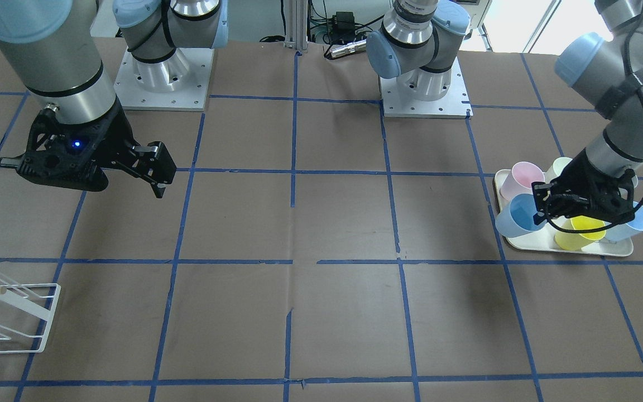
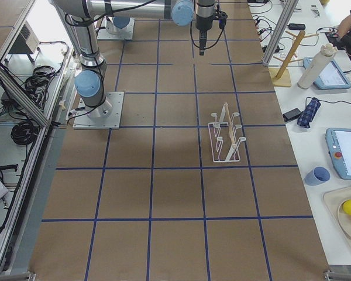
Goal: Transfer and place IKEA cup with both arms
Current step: 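Lower the light blue cup onto the white tray beside the yellow cup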
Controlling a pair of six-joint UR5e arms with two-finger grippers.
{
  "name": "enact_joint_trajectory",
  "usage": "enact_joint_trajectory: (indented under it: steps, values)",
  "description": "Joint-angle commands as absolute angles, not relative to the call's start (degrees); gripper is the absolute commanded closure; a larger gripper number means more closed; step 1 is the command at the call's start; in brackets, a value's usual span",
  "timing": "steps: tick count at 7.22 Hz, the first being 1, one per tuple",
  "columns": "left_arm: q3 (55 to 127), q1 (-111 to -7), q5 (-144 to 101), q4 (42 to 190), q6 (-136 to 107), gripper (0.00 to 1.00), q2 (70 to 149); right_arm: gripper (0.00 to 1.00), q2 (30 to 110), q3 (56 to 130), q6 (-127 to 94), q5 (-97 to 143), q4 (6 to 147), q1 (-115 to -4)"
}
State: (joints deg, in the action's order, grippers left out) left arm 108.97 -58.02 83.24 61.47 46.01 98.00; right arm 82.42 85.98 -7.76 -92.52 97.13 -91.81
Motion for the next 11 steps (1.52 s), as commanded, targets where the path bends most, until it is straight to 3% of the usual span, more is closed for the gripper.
enact_joint_trajectory:
  steps: [1,11]
  values:
    - [109.2,-54.8,83.5,57.9,54.5,1.00,101.8,0.00,82.9,85.9,-7.6,-92.2,97.8,-91.8]
    - [113.1,-52.6,84.0,53.4,56.1,1.00,104.2,0.00,82.8,85.3,-7.6,-91.8,97.2,-91.8]
